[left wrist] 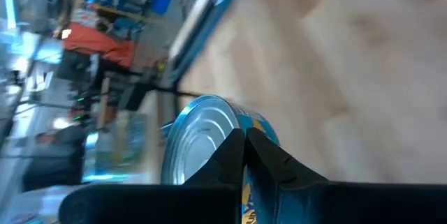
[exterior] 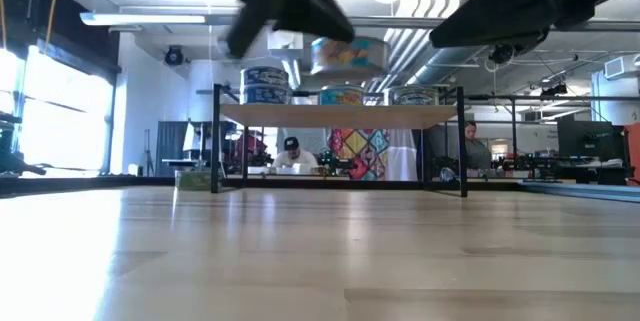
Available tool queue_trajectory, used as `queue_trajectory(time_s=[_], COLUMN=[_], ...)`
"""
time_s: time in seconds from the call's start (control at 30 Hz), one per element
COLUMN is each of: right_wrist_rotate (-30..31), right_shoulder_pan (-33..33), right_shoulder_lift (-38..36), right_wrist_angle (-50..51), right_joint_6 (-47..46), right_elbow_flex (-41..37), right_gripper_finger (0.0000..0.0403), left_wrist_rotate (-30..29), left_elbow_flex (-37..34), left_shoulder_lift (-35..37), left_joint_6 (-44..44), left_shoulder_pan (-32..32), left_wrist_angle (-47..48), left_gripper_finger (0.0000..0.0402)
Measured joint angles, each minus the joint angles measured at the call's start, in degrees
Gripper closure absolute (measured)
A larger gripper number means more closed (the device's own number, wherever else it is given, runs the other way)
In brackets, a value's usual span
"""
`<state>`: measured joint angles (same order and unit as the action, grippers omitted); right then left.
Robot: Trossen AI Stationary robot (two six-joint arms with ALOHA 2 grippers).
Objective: Stack canned seafood by type on shelf
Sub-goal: Stack the yellow-blue tuna can on top of the other yellow-blue tuna can on the shelf
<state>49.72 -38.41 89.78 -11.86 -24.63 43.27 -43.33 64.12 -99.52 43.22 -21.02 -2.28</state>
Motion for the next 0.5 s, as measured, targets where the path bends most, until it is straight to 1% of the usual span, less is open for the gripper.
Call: queue_trajectory(time_s=[0.23,0.37,0.43,0.5], right_wrist_rotate=[0.62,0.61,0.6,0.56], right_shoulder_pan=[0.0,-0.21,-0.26,-0.26], right_shoulder_lift=[0.0,0.0,0.0,0.0], right_wrist_angle=[0.13,0.59,0.65,0.85], right_joint_6=[-0.41,-1.02,-1.04,-1.07], right_elbow_flex=[0.02,0.0,0.0,0.0], right_gripper_finger=[0.0401,0.0401,0.0401,0.0401], left_wrist_rotate=[-0.83,-0.29,1.46,1.86], left_elbow_flex=[8.37,11.49,12.16,12.25], left_shoulder_lift=[0.04,0.1,0.19,0.19], left_joint_6=[11.02,14.05,14.32,14.55], left_shoulder_pan=[10.57,16.82,20.08,23.13], left_wrist_angle=[4.22,4.53,4.48,4.66], left_gripper_finger=[0.0401,0.0401,0.0401,0.0401])
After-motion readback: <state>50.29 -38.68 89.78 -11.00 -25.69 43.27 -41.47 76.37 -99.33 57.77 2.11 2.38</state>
